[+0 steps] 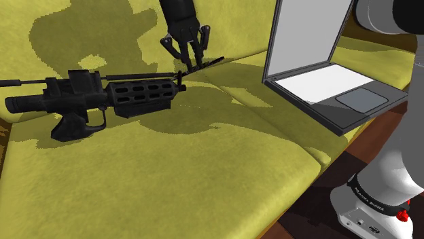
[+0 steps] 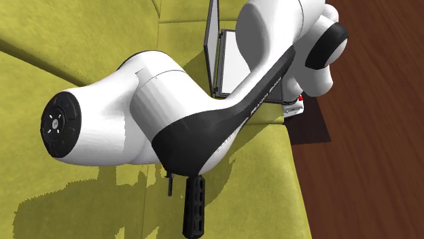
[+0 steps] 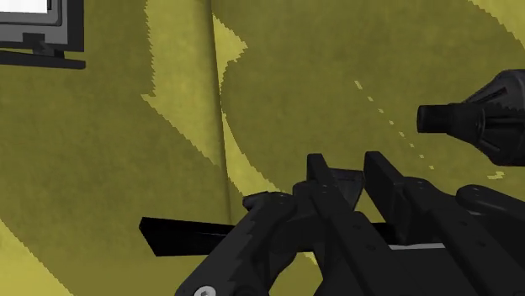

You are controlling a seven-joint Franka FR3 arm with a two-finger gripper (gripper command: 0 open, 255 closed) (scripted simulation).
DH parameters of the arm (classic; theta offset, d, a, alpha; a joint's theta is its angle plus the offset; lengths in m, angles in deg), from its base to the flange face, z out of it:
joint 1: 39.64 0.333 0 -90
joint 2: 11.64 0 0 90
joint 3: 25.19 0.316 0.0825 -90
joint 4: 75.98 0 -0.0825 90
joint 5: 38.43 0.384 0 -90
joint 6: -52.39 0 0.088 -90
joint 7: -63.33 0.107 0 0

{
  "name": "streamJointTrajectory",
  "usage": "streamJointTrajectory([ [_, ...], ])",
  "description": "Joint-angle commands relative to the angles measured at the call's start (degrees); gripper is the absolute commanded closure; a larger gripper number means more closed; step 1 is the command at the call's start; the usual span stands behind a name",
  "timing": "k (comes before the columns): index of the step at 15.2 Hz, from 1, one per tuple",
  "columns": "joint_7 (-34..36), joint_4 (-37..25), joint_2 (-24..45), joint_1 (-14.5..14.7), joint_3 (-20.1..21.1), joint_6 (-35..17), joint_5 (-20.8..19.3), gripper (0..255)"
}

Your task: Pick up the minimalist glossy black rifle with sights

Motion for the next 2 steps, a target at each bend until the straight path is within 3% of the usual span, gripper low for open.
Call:
streamJointTrajectory([
  [1,0.08,-1.89,0.63,0.34,-0.01,1.3,-0.21,255],
  [2,0.07,-1.88,0.62,0.33,-0.01,1.29,-0.21,255],
])
